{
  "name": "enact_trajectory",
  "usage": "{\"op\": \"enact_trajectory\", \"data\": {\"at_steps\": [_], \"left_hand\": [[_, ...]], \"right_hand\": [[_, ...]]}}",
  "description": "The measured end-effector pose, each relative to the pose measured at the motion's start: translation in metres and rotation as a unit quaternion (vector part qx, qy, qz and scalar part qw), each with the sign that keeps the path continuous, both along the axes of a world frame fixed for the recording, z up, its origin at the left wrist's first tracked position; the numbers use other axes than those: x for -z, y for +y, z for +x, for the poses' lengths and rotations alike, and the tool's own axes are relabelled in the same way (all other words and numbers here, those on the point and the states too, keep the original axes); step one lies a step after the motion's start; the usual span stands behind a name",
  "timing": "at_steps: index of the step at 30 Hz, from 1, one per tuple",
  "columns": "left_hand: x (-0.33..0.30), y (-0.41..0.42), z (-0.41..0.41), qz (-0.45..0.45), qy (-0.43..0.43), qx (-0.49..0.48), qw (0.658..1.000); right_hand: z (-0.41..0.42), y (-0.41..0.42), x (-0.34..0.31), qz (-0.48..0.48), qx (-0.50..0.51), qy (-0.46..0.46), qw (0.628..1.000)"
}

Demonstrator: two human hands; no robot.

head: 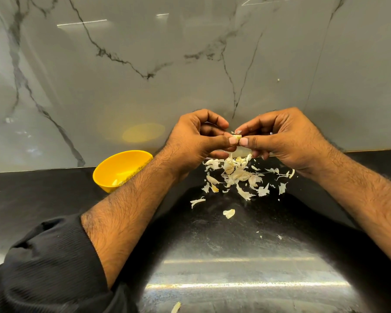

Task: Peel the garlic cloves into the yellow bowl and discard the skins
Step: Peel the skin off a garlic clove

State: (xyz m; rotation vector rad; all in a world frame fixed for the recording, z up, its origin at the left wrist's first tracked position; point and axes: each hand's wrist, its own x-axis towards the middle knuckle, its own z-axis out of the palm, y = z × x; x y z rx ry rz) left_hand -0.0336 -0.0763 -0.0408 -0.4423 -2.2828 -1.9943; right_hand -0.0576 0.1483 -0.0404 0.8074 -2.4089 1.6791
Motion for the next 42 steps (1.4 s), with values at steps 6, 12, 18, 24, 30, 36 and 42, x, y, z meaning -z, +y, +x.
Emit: {"op": "enact_trajectory", "data": {"at_steps": [6, 12, 18, 24, 30, 36, 42], "left_hand": [[0.0, -0.001, 0.0, -0.006, 0.012, -0.01, 1.0], [0.001, 0.002, 0.002, -0.018, 0.012, -0.011, 1.0], [0.0, 0.0, 0.0, -0.028, 0.014, -0.013, 0.999], [-0.001, -0.005, 0.0, -0.045, 0.025, -0.019, 0.998], [-0.001, -0.005, 0.0, -0.053, 0.024, -0.02, 0.998], [-0.001, -0.006, 0.0, -0.052, 0.02, -0.022, 0.998], [-0.001, -0.006, -0.001, -0.052, 0.017, -0.024, 0.998]], "right_hand": [[-0.001, 0.0, 0.001, -0.009, -0.009, -0.024, 1.0], [0.0, -0.002, 0.002, -0.02, -0.021, -0.049, 0.998], [-0.007, 0.005, 0.0, -0.019, 0.048, -0.075, 0.996], [-0.006, 0.005, -0.002, 0.056, 0.033, -0.07, 0.995], [-0.008, 0.005, 0.0, 0.091, 0.075, -0.055, 0.991], [-0.004, 0.001, -0.002, 0.082, 0.085, -0.014, 0.993], [-0.004, 0.004, -0.005, 0.094, 0.087, -0.028, 0.991]]}}
